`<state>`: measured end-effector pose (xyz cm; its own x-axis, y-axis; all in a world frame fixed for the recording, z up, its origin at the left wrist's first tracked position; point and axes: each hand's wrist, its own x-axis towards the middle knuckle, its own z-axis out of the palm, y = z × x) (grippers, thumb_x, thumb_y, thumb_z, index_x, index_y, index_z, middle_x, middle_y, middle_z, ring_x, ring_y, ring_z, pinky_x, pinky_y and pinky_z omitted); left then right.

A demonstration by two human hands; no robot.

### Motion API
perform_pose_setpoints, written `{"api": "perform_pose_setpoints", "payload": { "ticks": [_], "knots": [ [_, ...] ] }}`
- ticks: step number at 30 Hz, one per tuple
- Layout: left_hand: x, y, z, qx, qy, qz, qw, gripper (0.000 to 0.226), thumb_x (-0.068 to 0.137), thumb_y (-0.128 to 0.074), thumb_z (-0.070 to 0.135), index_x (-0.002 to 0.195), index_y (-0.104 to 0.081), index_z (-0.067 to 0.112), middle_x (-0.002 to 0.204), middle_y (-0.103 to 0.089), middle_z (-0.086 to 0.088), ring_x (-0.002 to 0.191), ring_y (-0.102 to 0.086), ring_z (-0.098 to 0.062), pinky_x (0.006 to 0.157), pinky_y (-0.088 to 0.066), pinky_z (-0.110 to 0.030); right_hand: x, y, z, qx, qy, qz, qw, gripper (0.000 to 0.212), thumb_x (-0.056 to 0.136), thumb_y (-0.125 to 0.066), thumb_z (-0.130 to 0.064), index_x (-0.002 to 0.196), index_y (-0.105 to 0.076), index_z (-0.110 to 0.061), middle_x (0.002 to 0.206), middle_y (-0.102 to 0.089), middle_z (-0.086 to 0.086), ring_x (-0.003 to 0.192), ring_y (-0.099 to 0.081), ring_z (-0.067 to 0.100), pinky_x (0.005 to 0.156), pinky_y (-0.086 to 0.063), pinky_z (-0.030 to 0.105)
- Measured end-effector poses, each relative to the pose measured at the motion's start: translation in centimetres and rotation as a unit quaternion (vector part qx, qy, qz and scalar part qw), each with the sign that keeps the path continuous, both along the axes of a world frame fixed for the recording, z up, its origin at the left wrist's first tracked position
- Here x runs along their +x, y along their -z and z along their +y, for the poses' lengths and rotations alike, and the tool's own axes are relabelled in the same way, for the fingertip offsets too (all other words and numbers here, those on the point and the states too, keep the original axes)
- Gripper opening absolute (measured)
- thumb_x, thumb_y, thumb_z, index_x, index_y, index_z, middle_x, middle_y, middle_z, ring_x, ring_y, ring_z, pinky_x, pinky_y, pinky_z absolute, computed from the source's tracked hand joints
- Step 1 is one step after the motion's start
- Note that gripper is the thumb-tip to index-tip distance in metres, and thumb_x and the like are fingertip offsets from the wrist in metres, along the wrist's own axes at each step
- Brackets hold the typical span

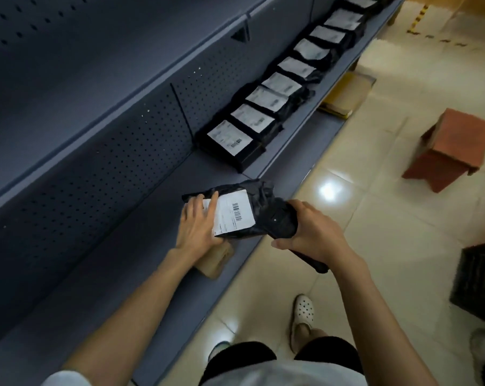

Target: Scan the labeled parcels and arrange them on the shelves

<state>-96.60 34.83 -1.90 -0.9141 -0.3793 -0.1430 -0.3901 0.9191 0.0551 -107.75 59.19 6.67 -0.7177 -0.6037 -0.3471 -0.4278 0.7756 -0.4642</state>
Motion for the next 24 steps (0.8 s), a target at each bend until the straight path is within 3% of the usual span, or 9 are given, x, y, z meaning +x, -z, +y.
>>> {"api": "perform_pose_setpoints", "payload": {
  "ticks": [10, 14, 20, 24],
  "knots": [
    [-3.9, 2.2, -0.5, -0.003, -0.28, 0.01, 0.96, 0.121, 0.062, -0.075, 0.071, 0.156, -0.018, 0.02, 0.143, -0.035, -0.026, 0.13, -0.034, -0.047, 0.101, -0.037, -0.058, -11.7, 3.5, -7.6, 0.019, -0.177, -0.009, 0.984, 0.097, 0.07, -0.082, -0.057, 0.148, -0.037, -0.022, 0.135, -0.055, 0.002, 0.117, -0.06, 0.031, 0.09, -0.052, 0.043],
    [-5.4, 3.9, -2.3, -0.014, -0.334, 0.009, 0.942, 0.121, 0.058, -0.08, 0.068, 0.155, -0.021, 0.025, 0.139, -0.041, -0.029, 0.123, -0.041, -0.048, 0.094, -0.044, -0.058, -14.4, 4.8, -11.2, 0.027, -0.22, -0.016, 0.975, 0.102, 0.07, -0.082, -0.056, 0.152, -0.032, -0.023, 0.142, -0.051, 0.003, 0.121, -0.057, 0.032, 0.094, -0.05, 0.046],
    [-8.7, 5.2, -4.1, 0.055, -0.436, -0.048, 0.897, 0.109, 0.072, -0.063, 0.075, 0.155, -0.005, 0.036, 0.153, -0.02, -0.028, 0.136, -0.024, -0.047, 0.108, -0.029, -0.054, -18.4, 5.5, -14.3, 0.03, -0.256, -0.032, 0.966, 0.094, 0.068, -0.085, -0.053, 0.145, -0.04, -0.023, 0.136, -0.055, 0.003, 0.12, -0.058, 0.033, 0.092, -0.049, 0.046],
    [-10.6, 5.7, -4.4, 0.074, -0.484, -0.07, 0.869, 0.107, 0.075, -0.057, 0.078, 0.155, -0.001, 0.035, 0.153, -0.017, -0.029, 0.138, -0.021, -0.046, 0.111, -0.025, -0.052, -21.4, 5.3, -16.1, 0.033, -0.291, -0.04, 0.955, 0.095, 0.069, -0.085, -0.053, 0.145, -0.039, -0.022, 0.136, -0.053, 0.004, 0.123, -0.056, 0.033, 0.093, -0.048, 0.045]
  ]
}}
